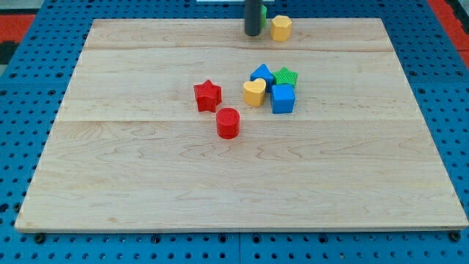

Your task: Place the green star diagonal to the green circle

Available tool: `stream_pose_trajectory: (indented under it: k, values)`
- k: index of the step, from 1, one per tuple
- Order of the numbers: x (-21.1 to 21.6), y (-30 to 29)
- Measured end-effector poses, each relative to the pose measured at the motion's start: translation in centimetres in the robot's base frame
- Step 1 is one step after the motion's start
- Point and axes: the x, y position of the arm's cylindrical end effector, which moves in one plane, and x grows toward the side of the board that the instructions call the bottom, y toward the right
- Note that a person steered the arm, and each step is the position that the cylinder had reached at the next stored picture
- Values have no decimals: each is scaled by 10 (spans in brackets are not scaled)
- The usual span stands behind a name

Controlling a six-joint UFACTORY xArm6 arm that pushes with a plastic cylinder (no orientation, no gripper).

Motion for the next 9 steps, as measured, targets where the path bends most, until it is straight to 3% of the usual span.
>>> stream_pose_trajectory:
  k: [2,3,4,5,6,7,8,9]
  values:
    - [-4,129]
    - [33,130]
    - [43,228]
    - [12,284]
    - [-33,281]
    - [-33,281]
    - [-34,245]
    - [19,205]
